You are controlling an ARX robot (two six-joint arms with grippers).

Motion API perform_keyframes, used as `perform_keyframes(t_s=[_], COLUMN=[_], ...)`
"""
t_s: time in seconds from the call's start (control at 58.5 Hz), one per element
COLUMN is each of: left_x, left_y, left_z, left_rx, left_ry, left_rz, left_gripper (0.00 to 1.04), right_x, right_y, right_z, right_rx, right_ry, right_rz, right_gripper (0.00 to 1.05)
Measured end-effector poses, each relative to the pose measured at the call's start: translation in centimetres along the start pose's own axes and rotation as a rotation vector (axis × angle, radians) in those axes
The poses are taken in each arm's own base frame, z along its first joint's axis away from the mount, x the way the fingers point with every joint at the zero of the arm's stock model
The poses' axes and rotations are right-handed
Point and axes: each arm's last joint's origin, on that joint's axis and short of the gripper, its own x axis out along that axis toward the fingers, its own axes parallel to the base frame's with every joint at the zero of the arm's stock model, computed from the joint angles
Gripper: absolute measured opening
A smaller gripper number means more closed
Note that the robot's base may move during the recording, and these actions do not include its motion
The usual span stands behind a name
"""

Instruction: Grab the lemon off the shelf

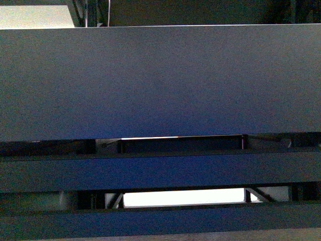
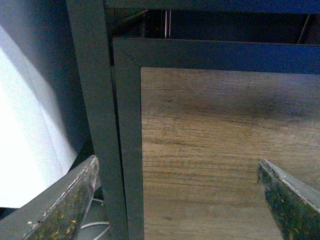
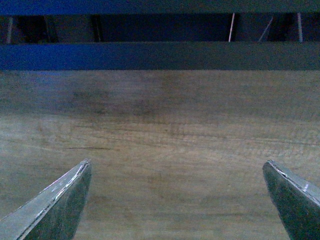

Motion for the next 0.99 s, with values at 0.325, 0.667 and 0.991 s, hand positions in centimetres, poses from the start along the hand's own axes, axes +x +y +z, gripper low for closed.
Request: perform_keyframes(t_s=[0.325,0.667,0.991], left_x=[0.00,0.00,0.00], left_y=[0.00,0.00,0.00], left_z=[0.00,0.00,0.00], left_rx=[0.000,0.000,0.000], left_ry=[0.000,0.000,0.000], left_rz=[0.000,0.000,0.000], left_gripper=[0.97,0.97,0.97], right_x=[0.00,0.00,0.00], right_y=[0.00,0.00,0.00], right_z=[0.00,0.00,0.00], right_rx=[0.000,0.001,0.000], right_ry=[0.000,0.000,0.000], right_rz=[0.001,0.000,0.000], right_gripper=[1.02,1.02,1.02])
